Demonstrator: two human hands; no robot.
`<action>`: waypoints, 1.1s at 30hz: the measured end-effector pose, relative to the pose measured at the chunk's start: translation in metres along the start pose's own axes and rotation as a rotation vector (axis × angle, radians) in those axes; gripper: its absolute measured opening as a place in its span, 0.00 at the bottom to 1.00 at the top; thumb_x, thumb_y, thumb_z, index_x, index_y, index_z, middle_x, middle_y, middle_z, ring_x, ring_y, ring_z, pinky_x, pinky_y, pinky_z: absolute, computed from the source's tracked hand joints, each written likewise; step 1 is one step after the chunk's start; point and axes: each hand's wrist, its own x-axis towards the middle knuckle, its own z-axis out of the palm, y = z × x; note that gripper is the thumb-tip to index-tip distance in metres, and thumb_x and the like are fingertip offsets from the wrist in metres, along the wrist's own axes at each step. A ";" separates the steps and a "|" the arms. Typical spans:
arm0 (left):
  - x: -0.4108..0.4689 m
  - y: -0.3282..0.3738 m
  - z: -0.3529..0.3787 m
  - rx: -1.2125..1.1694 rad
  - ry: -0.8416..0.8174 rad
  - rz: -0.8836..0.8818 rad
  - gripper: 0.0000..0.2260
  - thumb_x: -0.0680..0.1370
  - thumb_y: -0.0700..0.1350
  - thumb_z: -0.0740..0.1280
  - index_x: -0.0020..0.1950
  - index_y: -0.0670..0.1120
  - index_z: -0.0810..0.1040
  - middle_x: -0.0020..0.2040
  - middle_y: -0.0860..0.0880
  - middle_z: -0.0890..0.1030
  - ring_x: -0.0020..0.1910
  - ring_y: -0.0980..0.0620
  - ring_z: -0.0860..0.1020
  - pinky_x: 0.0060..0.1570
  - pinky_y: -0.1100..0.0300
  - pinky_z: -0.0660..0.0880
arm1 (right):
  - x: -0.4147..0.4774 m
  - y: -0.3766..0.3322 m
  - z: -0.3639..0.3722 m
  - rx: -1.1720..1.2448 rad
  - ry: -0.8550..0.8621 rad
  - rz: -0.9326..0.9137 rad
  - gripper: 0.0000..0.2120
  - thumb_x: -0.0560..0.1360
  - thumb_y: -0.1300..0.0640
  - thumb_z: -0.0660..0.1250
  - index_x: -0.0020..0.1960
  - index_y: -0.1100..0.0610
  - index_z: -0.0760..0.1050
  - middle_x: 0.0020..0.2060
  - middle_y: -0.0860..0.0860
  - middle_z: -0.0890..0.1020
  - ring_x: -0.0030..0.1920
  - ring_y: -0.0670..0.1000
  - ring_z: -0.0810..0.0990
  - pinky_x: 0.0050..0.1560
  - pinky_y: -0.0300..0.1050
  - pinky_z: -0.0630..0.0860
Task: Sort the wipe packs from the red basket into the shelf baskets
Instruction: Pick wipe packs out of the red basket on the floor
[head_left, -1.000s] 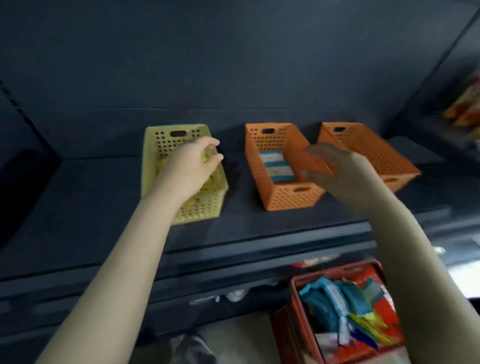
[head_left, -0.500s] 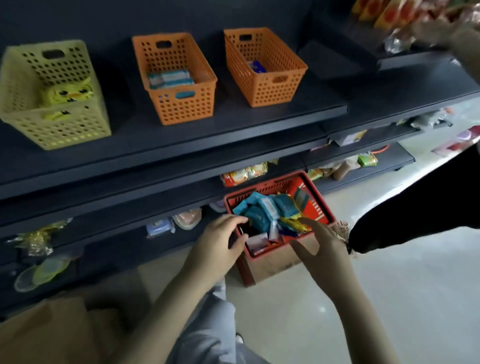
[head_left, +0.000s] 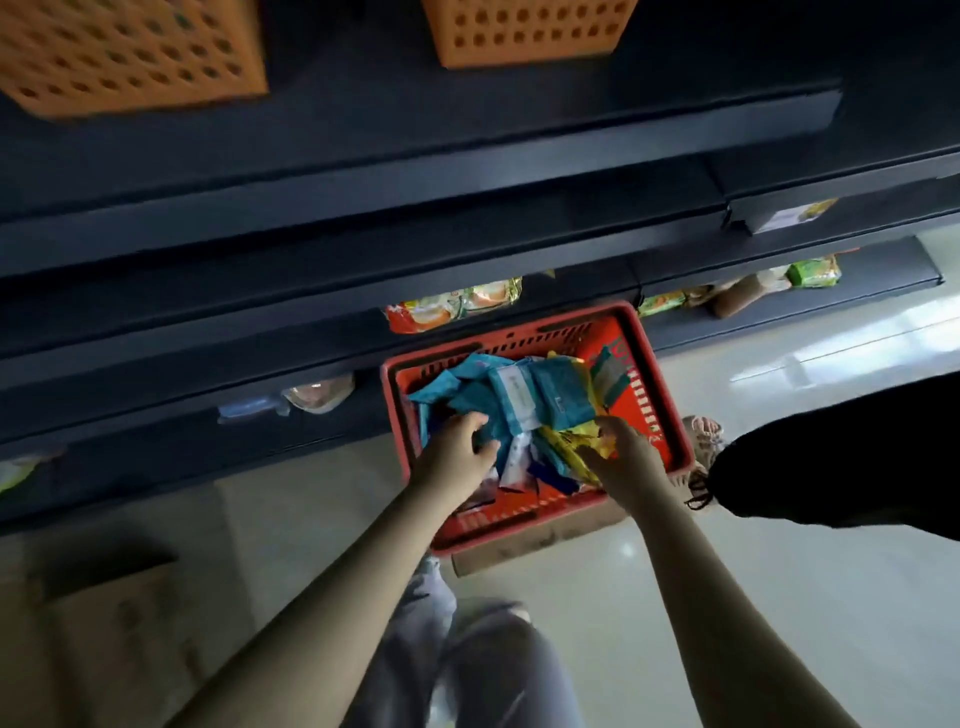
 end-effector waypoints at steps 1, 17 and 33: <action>0.023 -0.005 0.016 -0.033 0.000 -0.045 0.21 0.79 0.49 0.66 0.71 0.46 0.71 0.68 0.46 0.75 0.66 0.48 0.74 0.62 0.55 0.71 | 0.025 0.011 0.006 -0.011 0.002 0.006 0.26 0.74 0.51 0.72 0.69 0.57 0.71 0.63 0.57 0.78 0.62 0.59 0.76 0.55 0.45 0.71; 0.175 -0.048 0.140 -0.136 0.387 -0.387 0.23 0.74 0.53 0.72 0.65 0.47 0.72 0.64 0.45 0.72 0.63 0.43 0.70 0.54 0.53 0.68 | 0.214 0.080 0.086 0.194 -0.021 0.068 0.22 0.70 0.50 0.75 0.60 0.56 0.75 0.47 0.50 0.81 0.40 0.46 0.76 0.36 0.39 0.72; -0.048 0.092 -0.021 -0.917 0.261 -0.148 0.15 0.75 0.39 0.71 0.60 0.48 0.76 0.53 0.47 0.85 0.50 0.45 0.84 0.45 0.49 0.80 | 0.000 -0.037 -0.120 0.936 -0.402 -0.031 0.50 0.53 0.47 0.84 0.69 0.42 0.62 0.55 0.54 0.81 0.51 0.53 0.85 0.49 0.53 0.82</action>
